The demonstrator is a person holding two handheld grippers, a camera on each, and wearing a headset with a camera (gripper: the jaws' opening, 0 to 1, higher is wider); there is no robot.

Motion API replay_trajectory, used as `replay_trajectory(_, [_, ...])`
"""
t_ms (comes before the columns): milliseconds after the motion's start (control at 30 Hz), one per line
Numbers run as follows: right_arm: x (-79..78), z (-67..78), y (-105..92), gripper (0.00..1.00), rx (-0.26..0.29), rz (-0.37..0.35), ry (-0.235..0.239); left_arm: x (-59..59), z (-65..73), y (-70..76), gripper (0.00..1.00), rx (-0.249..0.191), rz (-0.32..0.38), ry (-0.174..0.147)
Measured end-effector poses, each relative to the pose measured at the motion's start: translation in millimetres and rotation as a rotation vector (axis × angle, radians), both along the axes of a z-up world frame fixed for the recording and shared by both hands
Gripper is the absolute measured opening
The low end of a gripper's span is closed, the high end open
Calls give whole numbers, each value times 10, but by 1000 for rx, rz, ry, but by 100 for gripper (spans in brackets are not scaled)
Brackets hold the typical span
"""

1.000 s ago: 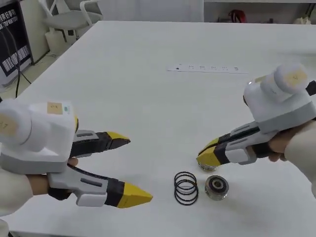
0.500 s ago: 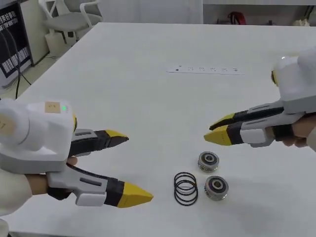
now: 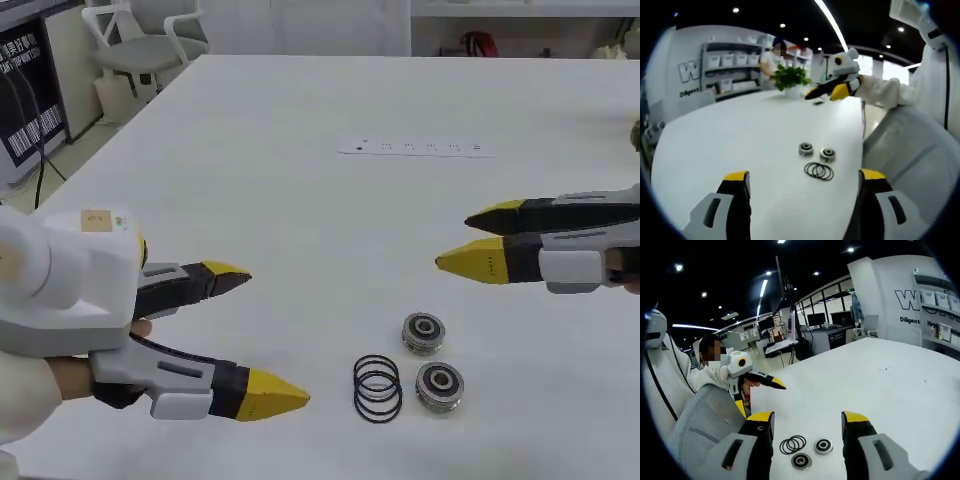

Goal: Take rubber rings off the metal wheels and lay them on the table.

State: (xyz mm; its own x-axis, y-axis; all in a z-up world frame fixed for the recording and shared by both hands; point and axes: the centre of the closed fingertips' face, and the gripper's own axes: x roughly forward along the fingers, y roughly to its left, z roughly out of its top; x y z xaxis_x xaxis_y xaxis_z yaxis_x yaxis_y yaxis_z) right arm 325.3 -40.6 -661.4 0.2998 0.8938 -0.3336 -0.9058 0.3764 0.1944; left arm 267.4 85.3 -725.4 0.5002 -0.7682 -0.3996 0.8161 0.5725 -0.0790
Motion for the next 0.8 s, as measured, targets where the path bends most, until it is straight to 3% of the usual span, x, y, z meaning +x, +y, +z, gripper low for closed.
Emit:
replay_trajectory(133, [-22, 88, -105, 63, 51, -32, -27, 23, 45, 23, 93, -26, 21, -6])
replay_trajectory(300, [-92, 57, -263, 80, 93, -79, -28, 45, 94, 39, 96, -56, 40, -11])
replay_trajectory(467, [-171, -20, -465, 84, 143, -126, -12, 57, 125, 57, 99, -71, 53, -20])
replay_trajectory(667, [-282, -189, -645, 91, 172, -202, 12, 51, 141, 59, 100, -83, 57, -21])
replay_trajectory(800, [-420, -413, -715, 91, 197, -250, 72, 42, 131, 62, 100, -89, 58, -14])
